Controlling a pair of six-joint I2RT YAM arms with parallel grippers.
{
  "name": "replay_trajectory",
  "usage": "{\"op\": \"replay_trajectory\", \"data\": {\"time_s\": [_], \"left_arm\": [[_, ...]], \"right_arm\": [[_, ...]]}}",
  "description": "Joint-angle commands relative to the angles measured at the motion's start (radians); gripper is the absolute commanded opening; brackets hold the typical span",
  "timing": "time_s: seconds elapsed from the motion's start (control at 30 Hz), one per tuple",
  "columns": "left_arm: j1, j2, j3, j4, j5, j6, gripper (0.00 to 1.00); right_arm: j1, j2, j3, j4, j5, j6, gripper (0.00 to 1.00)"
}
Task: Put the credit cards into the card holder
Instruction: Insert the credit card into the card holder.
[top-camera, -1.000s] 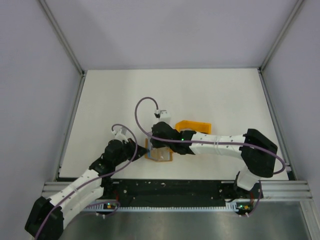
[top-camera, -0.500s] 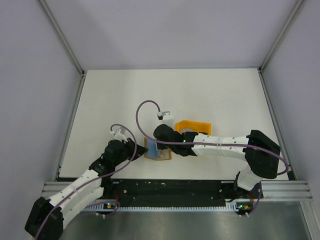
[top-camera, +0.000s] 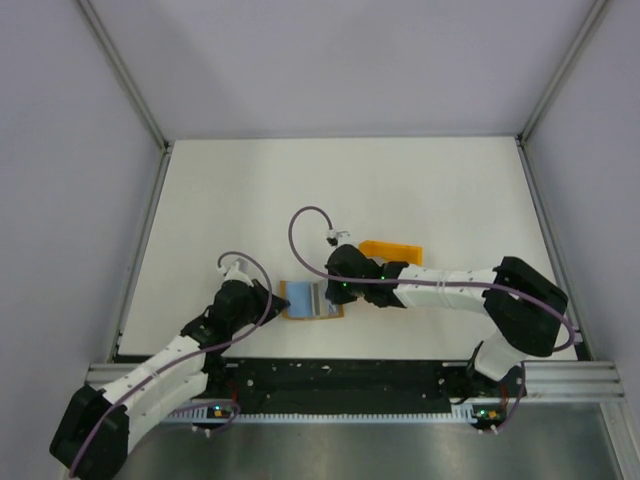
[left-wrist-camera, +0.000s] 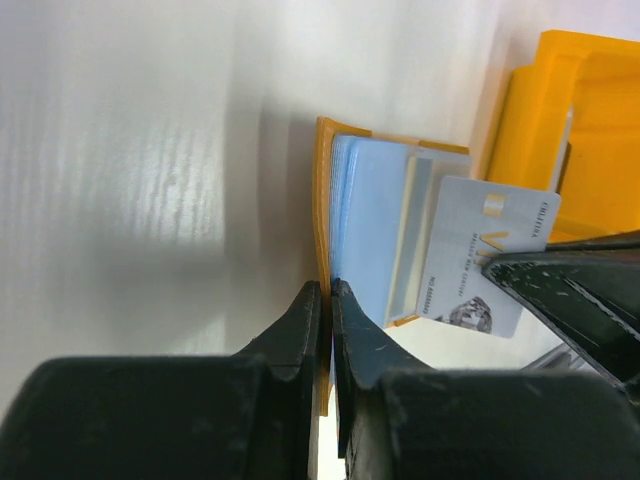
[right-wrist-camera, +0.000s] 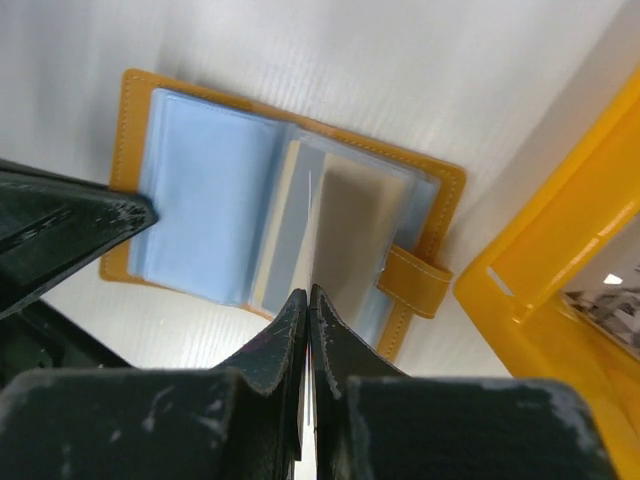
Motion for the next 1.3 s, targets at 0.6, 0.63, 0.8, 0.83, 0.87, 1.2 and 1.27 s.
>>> {"op": "replay_trajectory", "data": {"time_s": [0.6, 0.63, 0.8, 0.83, 0.87, 1.2, 1.27], "left_arm": [[-0.003, 0.042, 0.021, -0.152, -0.114, -0.015, 0.32], [-0.005, 0.043, 0.022, -0.15, -0.115, -0.014, 0.32], [-0.003, 0.042, 0.031, -0.162, -0.124, 0.002, 0.27], [-0.003, 0.042, 0.034, -0.165, -0.126, 0.003, 0.26], [-0.005, 0.042, 0.034, -0.165, -0.128, 0.009, 0.25], [-0.003, 0.053, 0.039, -0.17, -0.123, 0.022, 0.08], [-0.003, 0.053, 0.041, -0.17, -0.117, 0.026, 0.03]], "right_arm": [[-0.153, 0.129, -0.089, 0.391, -0.425, 0.133, 0.0], [-0.158, 0.135, -0.092, 0.402, -0.435, 0.134, 0.0], [-0.164, 0.173, -0.095, 0.457, -0.492, 0.148, 0.0], [-0.166, 0.18, -0.1, 0.474, -0.501, 0.156, 0.0], [-0.166, 0.186, -0.103, 0.486, -0.509, 0.157, 0.0], [-0.169, 0.19, -0.077, 0.384, -0.428, 0.147, 0.0], [-0.167, 0.174, -0.083, 0.381, -0.403, 0.145, 0.0]]}}
